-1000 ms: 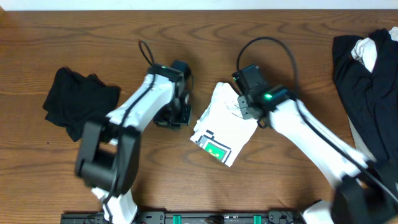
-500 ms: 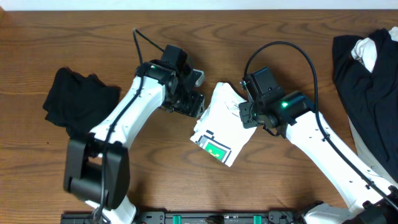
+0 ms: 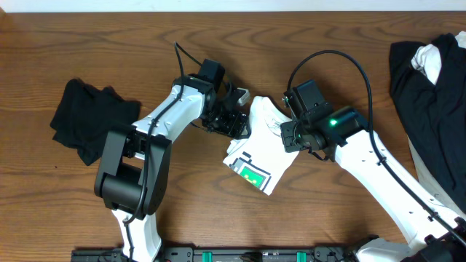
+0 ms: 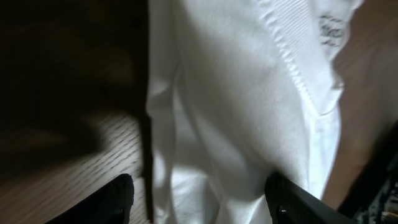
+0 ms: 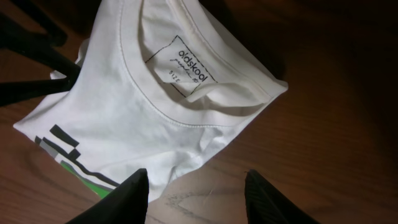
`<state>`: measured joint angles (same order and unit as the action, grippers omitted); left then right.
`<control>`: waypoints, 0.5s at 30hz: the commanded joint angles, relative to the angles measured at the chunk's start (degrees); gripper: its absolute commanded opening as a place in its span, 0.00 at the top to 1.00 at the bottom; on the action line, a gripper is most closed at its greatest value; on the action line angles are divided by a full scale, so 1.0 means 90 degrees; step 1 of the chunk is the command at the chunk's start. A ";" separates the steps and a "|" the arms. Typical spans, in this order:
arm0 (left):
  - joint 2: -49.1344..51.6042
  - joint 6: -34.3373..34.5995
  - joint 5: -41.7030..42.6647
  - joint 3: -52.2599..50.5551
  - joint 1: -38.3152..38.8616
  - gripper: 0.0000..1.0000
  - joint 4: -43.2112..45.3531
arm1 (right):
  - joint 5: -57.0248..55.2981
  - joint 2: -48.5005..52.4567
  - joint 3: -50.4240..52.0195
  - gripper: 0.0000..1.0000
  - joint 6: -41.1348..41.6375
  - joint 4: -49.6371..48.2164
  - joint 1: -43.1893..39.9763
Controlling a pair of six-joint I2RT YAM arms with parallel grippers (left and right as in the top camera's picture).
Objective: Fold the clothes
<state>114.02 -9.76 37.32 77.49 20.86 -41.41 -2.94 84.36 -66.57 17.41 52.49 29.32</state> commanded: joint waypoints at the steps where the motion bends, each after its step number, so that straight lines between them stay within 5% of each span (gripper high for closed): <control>1: 0.0058 -0.0121 0.0306 0.0017 -0.0073 0.30 0.0019 | 0.0015 0.0034 -0.0007 0.52 0.0092 0.0002 -0.0049; 9: 0.0044 0.0726 -0.0238 0.0163 -0.0515 0.33 0.0160 | -0.0024 0.0034 -0.0007 0.51 0.0092 0.0002 -0.0049; 15: -0.0114 0.0129 0.1467 0.0228 -0.0636 0.24 0.0274 | -0.0029 0.0034 -0.0005 0.51 0.0090 0.0027 -0.0051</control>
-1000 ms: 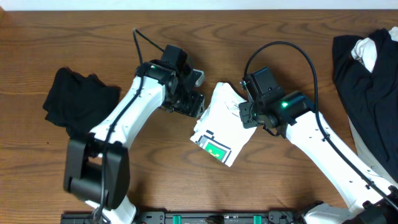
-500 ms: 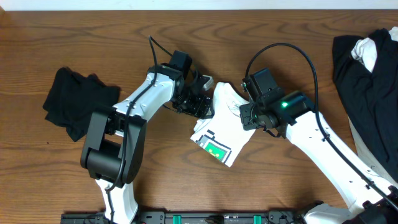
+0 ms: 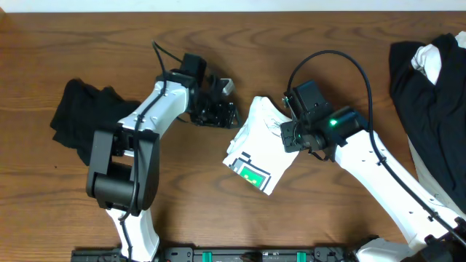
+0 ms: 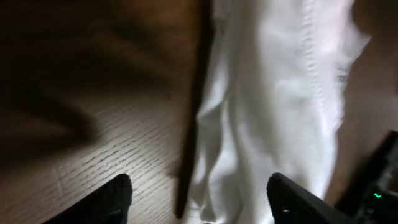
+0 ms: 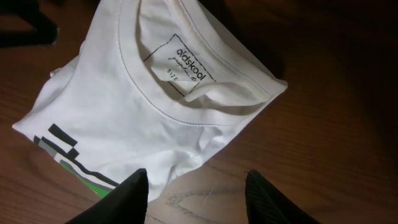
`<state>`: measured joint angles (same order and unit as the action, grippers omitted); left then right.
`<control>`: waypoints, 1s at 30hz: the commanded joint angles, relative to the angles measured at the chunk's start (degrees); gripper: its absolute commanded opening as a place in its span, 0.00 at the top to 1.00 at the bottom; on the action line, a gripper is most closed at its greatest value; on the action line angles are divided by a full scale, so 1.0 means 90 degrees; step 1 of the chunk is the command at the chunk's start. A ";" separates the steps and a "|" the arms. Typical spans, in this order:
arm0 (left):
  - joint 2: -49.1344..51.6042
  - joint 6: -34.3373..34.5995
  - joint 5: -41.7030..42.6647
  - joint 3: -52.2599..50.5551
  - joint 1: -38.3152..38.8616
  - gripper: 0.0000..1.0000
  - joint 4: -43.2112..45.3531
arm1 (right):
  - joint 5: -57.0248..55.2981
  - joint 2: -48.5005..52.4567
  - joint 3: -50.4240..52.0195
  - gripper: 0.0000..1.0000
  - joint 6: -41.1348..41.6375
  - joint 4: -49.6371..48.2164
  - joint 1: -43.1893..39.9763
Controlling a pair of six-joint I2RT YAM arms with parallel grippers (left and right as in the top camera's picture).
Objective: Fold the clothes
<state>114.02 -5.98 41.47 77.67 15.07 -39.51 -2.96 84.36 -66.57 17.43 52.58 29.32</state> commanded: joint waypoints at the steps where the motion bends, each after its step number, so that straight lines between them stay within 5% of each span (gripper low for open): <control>1: -0.0117 -0.0289 0.1175 0.0209 0.0005 0.23 0.0138 | -0.0027 0.0034 -0.0005 0.51 0.0087 0.0022 -0.0056; 30: 0.0911 0.0415 0.0845 0.0206 0.0466 0.16 0.1809 | -0.0022 0.0034 -0.0005 0.51 0.0112 0.0158 -0.0073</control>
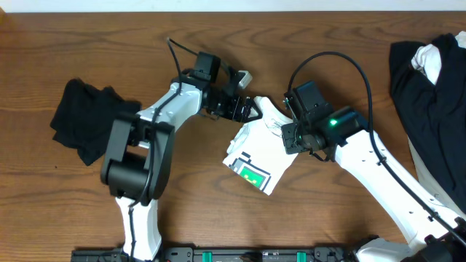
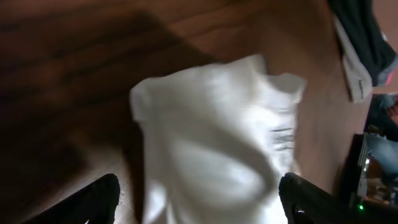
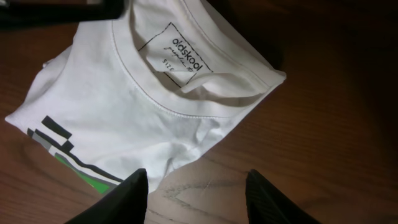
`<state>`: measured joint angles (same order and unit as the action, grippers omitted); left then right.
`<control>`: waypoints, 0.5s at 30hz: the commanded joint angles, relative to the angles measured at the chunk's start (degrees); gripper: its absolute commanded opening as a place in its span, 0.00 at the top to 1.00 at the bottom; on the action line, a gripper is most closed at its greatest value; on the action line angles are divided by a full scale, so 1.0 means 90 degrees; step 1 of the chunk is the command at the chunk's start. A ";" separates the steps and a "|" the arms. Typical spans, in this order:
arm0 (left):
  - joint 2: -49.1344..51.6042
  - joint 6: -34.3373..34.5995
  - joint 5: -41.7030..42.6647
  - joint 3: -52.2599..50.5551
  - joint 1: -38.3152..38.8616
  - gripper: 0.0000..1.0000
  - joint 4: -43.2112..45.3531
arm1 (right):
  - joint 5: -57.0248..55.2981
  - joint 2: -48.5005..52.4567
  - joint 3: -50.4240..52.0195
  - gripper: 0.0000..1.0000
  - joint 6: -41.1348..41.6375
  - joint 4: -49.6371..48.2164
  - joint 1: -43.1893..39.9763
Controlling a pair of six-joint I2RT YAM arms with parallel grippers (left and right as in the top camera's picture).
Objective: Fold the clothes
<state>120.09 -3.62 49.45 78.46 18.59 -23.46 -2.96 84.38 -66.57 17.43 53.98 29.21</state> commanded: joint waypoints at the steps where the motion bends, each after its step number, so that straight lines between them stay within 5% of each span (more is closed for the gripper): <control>1: 0.0308 0.0153 -0.0044 0.0119 0.0126 0.16 0.0027 | -0.0024 0.0032 -0.0005 0.51 0.0112 0.0000 -0.0061; 8: 0.0746 0.0151 -0.0044 0.0119 0.0549 0.19 0.0000 | -0.0022 0.0032 -0.0005 0.51 0.0117 0.0005 -0.0061; 15: 0.0755 0.0153 -0.0051 0.0119 0.0529 0.79 -0.0080 | -0.0022 0.0032 -0.0005 0.51 0.0117 0.0019 -0.0061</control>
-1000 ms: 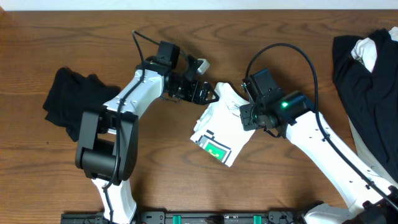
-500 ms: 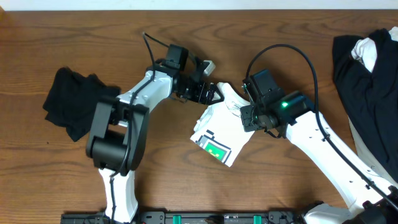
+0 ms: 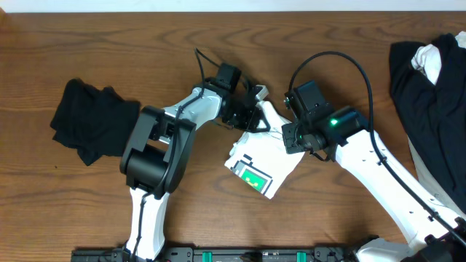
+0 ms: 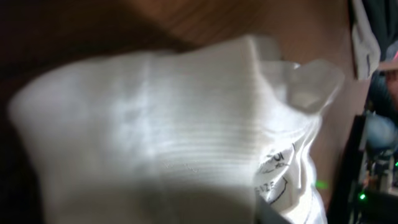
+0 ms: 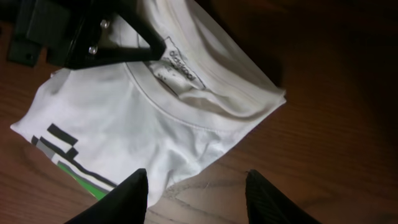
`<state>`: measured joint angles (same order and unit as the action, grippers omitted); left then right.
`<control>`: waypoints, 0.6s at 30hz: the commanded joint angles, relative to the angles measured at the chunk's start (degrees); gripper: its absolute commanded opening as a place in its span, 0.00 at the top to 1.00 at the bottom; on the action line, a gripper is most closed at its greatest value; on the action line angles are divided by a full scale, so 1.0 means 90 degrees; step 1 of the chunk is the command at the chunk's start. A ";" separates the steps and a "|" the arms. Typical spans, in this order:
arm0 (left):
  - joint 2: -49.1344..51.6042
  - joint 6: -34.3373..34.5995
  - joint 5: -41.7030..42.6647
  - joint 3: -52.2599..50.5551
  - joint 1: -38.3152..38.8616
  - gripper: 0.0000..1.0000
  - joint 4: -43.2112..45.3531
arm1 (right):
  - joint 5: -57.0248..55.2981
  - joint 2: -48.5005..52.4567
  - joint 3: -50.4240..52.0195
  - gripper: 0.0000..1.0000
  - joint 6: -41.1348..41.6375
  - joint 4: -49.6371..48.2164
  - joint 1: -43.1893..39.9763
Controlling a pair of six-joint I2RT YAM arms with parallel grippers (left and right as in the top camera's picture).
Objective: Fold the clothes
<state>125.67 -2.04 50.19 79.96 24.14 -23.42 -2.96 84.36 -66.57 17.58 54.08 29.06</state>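
A folded white shirt (image 3: 263, 156) with a green and black print lies mid-table, collar and label up (image 5: 177, 68). My left gripper (image 3: 253, 116) sits right at the collar; in the right wrist view its black fingers (image 5: 134, 43) point onto the label. White cloth (image 4: 155, 124) fills the left wrist view, and only one dark fingertip (image 4: 268, 214) shows, so its state is unclear. My right gripper (image 5: 199, 199) hangs open just above the wood by the shirt's right edge, with nothing held.
A folded black garment (image 3: 91, 120) lies at the table's left. A pile of black and white clothes (image 3: 429, 80) covers the right end. Bare wood (image 3: 349, 44) stretches along the back.
The left gripper has gone from the shirt's upper left corner onto the collar, close against the cloth. The shirt has shifted slightly down and to the right. The right arm stays put.
At first the left gripper stood open at the shirt's left edge. Then it was away to the left, clear of the shirt. Later it was back at the upper left corner, and now it is on the collar. The right gripper stayed open beside the shirt throughout.
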 commanded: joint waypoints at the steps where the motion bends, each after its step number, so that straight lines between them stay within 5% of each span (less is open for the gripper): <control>1: 0.0136 -0.0024 -0.0134 -0.0049 -0.0114 0.85 -0.0117 | -0.0022 0.0034 -0.0005 0.51 0.0097 0.0015 -0.0044; 3: 0.0124 -0.0027 -0.0182 -0.0046 -0.0177 0.94 -0.0202 | -0.0022 0.0034 -0.0005 0.51 0.0097 0.0019 -0.0044; 18: -0.2390 0.0209 -0.2873 -0.0046 -0.1843 0.94 -0.1280 | -0.0027 0.0034 -0.0005 0.52 0.0095 0.0165 -0.0044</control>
<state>110.24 -1.08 32.10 79.20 11.75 -34.17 -2.98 84.36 -66.57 17.61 55.37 29.04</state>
